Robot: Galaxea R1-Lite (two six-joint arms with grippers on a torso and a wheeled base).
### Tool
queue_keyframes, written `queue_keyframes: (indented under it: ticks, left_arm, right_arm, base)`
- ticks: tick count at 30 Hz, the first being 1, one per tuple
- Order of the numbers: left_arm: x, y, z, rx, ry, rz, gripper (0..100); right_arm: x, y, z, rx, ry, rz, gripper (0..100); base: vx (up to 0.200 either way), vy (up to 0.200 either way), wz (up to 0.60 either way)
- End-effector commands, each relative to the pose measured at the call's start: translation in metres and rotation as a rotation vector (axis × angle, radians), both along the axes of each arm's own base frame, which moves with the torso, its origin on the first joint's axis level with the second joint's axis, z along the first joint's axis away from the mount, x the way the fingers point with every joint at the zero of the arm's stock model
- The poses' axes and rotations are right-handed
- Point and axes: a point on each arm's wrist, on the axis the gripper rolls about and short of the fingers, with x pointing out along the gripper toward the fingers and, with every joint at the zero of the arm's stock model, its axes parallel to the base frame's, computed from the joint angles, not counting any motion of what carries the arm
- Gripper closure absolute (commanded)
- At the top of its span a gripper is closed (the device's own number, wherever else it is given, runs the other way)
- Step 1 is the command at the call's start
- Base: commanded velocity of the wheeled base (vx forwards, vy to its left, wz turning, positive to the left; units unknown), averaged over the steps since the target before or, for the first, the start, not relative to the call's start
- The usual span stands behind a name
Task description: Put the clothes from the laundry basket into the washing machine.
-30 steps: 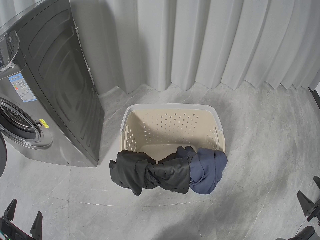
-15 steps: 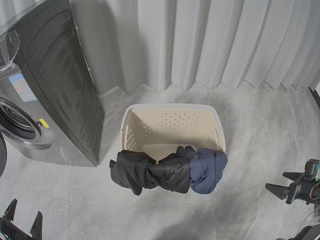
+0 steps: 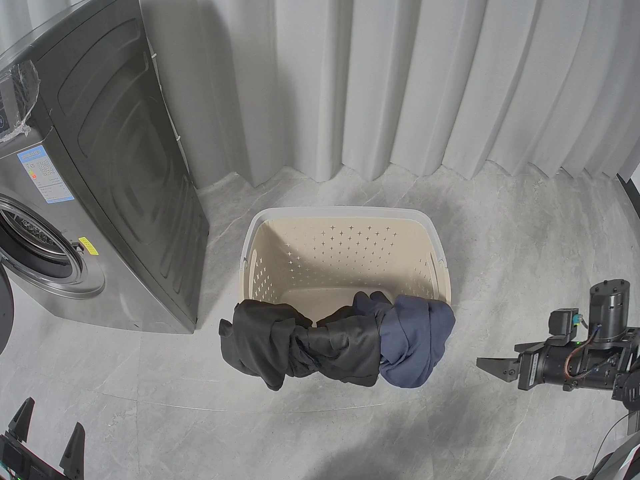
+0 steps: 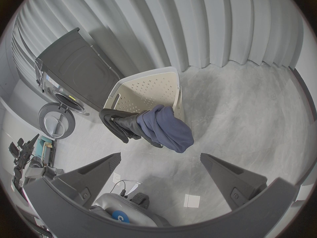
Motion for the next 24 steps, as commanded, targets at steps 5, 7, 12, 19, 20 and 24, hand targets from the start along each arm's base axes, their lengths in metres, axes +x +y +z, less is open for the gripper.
queue_keyframes:
  ticks: [5,7,12,19,20,24]
  left_arm:
    - [0.000,0.000,-0.005,-0.001,0.003,0.000,0]
    - [0.000,0.000,-0.005,0.001,0.003,0.000,0]
    - [0.000,0.000,-0.005,-0.001,0.003,0.000,0]
    - [0.000,0.000,-0.005,-0.001,0.003,0.000,0]
    - [0.000,0.000,-0.005,-0.001,0.003,0.000,0]
    - [0.000,0.000,-0.005,-0.001,0.003,0.000,0]
  right_arm:
    - [0.039,0.021,-0.033,-0.028,0.077,0.028,0]
    - [0.046,0.024,-0.039,-0.035,0.068,0.019,0]
    - [0.062,0.035,-0.050,-0.046,0.025,0.001,0]
    - [0.082,0.045,-0.072,-0.052,0.031,0.010,0]
    - [0.083,0.046,-0.072,-0.051,0.028,0.010,0]
    - [0.089,0.049,-0.076,-0.044,0.013,0.014,0]
  base:
    - [0.000,0.000,0.00]
    - [0.000,0.000,0.00]
    - [0.000,0.000,0.00]
    - [0.000,0.000,0.00]
    - [0.000,0.000,0.00]
    - [0.000,0.000,0.00]
